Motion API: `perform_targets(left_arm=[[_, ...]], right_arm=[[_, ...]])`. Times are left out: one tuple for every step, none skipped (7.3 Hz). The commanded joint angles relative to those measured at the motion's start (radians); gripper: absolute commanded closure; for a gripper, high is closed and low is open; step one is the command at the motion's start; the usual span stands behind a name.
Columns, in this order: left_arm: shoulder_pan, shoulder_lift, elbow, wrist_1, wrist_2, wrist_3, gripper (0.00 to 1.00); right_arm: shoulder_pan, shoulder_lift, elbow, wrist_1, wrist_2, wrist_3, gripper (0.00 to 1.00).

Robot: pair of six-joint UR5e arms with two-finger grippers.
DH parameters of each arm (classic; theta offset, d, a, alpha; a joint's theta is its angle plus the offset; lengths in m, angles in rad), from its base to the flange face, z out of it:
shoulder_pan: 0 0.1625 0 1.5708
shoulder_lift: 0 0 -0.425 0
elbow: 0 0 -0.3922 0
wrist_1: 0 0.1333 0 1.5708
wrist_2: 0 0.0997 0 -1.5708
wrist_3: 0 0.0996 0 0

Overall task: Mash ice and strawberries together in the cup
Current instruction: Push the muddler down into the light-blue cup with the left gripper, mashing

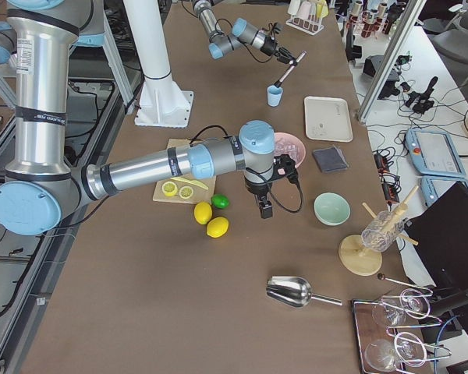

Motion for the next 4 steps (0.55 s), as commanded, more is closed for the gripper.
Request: perform_targets(left_arm=[[0.028, -0.005, 0.018, -0.002, 0.001, -0.010, 1.00], [0.029, -0.005, 0.016, -0.003, -0.002, -0.010, 1.00], [0.035, 0.000, 0.019, -0.002, -0.002, -0.010, 1.00], [0.041, 0.000, 0.021, -0.002, 0.000, -0.010, 1.00]], right_arm=[[0.000, 0.000, 0.002, 0.000, 0.000, 0.000, 0.01], [0.000, 0.000, 0.002, 0.000, 0.000, 0.002, 0.01], [0.000, 0.000, 0.002, 0.000, 0.000, 0.000, 0.01], [0.000, 0.000, 0.001, 0.000, 0.000, 0.000, 0.01]])
